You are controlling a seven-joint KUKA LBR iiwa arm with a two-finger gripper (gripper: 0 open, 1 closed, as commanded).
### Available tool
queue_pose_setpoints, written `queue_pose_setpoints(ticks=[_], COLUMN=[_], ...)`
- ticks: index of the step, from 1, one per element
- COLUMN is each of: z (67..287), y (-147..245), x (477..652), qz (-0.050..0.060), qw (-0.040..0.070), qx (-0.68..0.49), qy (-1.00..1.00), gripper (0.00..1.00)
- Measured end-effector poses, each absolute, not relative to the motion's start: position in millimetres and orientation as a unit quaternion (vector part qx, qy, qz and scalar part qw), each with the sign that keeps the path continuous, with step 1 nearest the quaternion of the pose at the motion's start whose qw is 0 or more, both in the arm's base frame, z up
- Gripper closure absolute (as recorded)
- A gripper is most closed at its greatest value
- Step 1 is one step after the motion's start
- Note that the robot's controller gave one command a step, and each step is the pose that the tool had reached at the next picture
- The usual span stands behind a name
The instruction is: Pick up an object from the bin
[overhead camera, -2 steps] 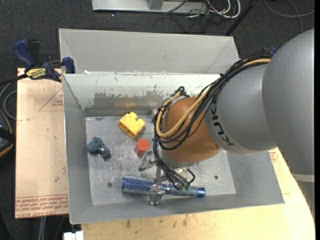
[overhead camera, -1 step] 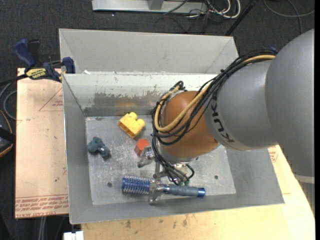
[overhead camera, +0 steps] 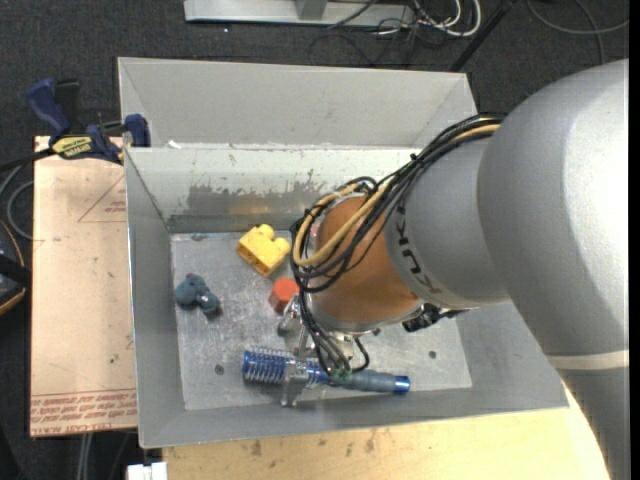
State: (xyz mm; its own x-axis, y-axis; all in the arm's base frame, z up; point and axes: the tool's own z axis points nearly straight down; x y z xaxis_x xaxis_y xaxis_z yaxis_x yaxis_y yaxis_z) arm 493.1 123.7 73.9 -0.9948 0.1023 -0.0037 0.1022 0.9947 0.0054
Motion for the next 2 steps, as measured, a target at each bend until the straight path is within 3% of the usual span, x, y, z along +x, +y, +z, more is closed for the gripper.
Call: queue_pose_setpoints(ticks=[1, 2], z=[75.8, 78.6], y=[125.4, 125.4], x=[493.8, 497.3], qz=[0.002, 0.003], qw=[0.0, 0.006], qx=[0.05, 0.052], qy=[0.999, 0.999], gripper=[0.0, 1.0])
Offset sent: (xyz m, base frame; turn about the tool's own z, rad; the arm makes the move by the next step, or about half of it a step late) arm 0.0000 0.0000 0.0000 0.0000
